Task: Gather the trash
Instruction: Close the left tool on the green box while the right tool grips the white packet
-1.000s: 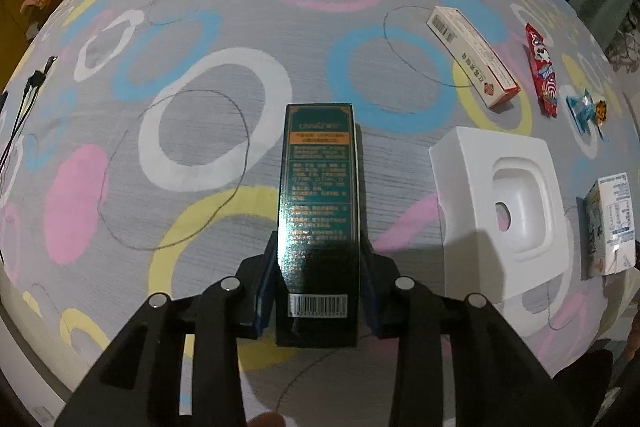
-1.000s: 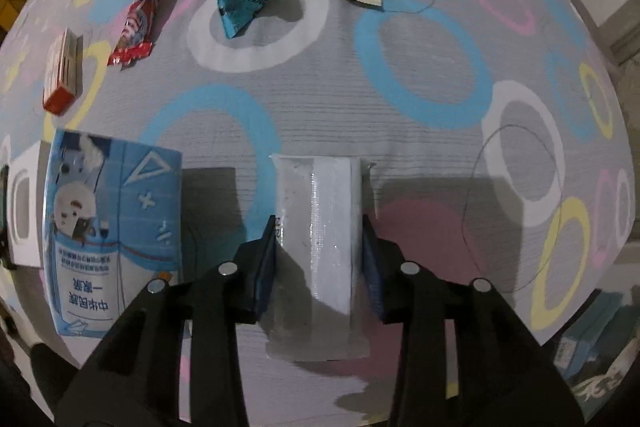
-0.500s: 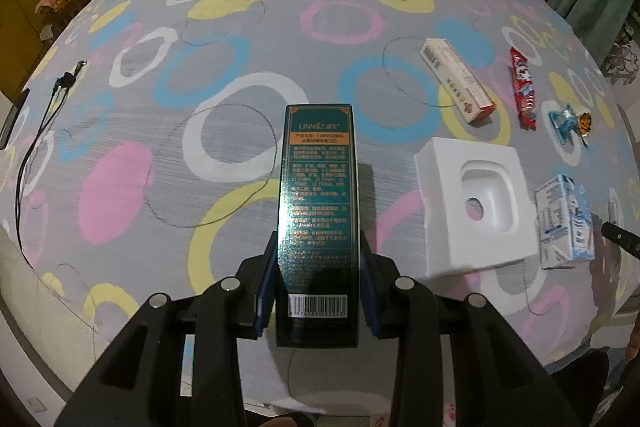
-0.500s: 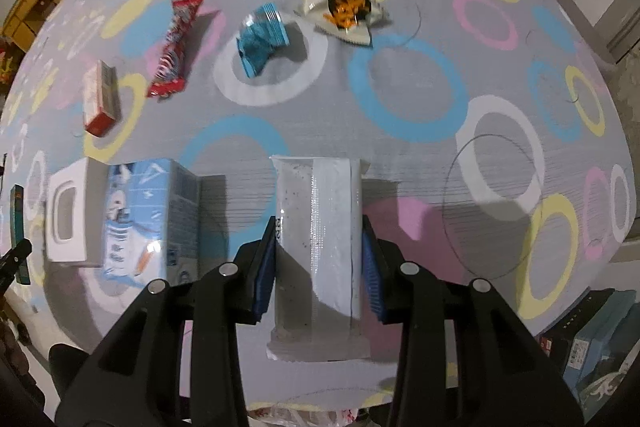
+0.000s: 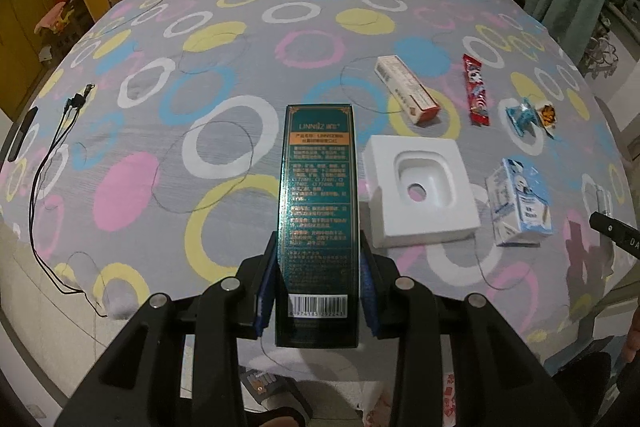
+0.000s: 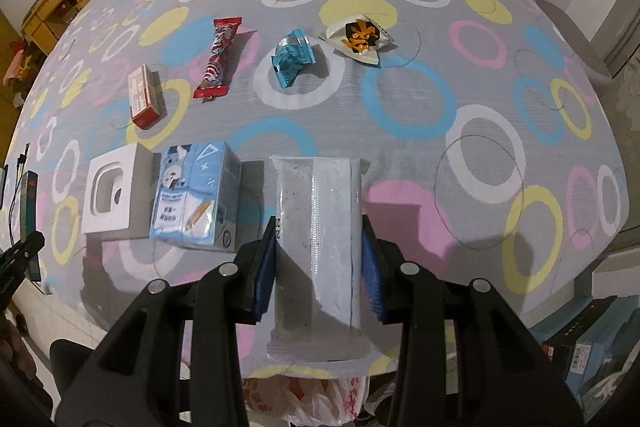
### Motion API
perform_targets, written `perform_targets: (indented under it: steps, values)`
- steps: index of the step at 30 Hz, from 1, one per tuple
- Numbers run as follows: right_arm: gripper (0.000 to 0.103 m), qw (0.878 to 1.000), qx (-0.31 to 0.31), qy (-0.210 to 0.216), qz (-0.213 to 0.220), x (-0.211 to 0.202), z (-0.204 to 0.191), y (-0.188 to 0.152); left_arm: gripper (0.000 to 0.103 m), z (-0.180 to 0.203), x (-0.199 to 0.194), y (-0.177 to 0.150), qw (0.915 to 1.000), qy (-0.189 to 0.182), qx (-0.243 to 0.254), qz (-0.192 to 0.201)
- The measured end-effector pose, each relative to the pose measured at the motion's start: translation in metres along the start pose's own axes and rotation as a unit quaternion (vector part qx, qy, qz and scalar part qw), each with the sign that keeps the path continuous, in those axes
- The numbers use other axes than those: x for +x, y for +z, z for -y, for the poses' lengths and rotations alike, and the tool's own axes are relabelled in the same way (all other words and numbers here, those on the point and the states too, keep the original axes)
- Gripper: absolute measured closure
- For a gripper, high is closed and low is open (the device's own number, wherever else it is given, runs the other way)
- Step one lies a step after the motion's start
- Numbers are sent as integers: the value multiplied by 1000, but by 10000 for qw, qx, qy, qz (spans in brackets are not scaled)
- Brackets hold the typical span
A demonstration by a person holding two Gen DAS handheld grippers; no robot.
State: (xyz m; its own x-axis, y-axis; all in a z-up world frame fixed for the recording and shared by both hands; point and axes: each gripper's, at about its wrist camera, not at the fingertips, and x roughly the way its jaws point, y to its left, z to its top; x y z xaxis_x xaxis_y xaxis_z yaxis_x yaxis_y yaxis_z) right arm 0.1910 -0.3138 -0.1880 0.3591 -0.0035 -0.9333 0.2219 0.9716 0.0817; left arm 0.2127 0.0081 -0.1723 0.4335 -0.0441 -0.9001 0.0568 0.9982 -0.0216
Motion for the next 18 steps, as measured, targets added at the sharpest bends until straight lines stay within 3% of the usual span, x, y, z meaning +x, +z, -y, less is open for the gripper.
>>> perform_targets:
  steps: [18]
  values:
    - [66,9994,-170,112,283,-51,-3,-72,68,32,-52,-63,9990,-215,233,323]
